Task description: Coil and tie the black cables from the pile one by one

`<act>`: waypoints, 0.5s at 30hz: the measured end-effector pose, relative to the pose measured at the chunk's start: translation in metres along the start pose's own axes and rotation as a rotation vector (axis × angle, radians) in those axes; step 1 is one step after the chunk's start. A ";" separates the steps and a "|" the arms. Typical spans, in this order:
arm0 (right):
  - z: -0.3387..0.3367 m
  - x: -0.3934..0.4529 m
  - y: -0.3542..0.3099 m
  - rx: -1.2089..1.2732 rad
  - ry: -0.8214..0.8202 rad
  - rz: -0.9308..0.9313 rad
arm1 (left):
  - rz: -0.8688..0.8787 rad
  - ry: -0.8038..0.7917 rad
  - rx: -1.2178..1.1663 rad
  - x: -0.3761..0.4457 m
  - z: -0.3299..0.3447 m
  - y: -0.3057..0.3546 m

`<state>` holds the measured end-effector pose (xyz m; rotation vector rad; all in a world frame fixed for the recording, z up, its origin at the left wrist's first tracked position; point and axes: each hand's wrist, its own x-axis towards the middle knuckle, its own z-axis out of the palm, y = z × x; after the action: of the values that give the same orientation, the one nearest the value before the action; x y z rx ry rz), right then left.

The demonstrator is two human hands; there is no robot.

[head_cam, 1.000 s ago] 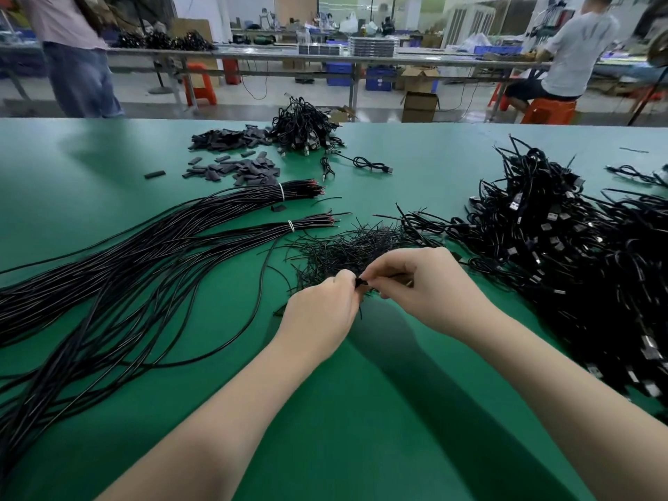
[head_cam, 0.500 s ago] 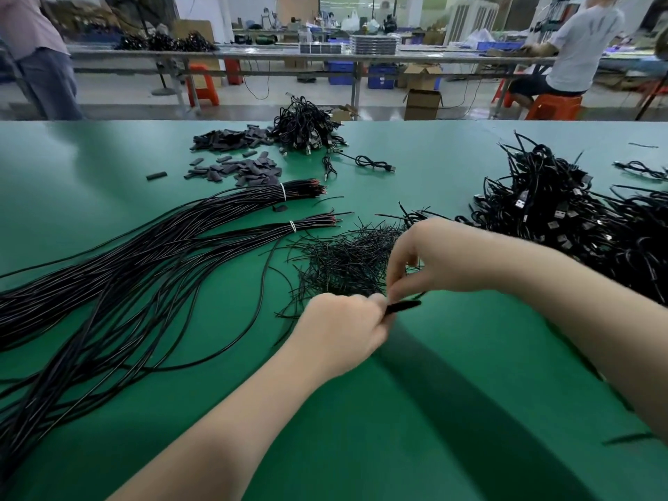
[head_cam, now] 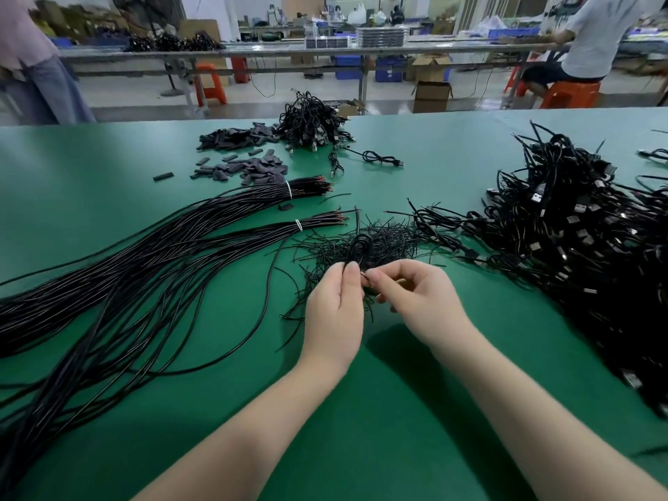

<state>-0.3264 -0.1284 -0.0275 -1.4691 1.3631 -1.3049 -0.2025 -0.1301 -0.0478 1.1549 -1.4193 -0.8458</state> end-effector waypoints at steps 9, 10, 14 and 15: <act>0.011 -0.014 0.001 -0.018 0.055 0.073 | -0.131 -0.011 -0.105 0.009 -0.003 -0.008; 0.013 -0.015 0.000 0.071 0.041 0.123 | -0.127 -0.009 -0.120 0.009 -0.003 -0.008; 0.018 -0.017 -0.002 0.275 0.060 0.183 | -0.103 -0.010 -0.197 0.009 -0.002 -0.007; 0.018 -0.017 -0.002 0.294 0.084 0.186 | -0.089 -0.017 -0.193 0.008 -0.002 -0.006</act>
<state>-0.3075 -0.1137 -0.0324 -1.0757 1.2649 -1.3904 -0.1990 -0.1391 -0.0506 1.0716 -1.2763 -1.0341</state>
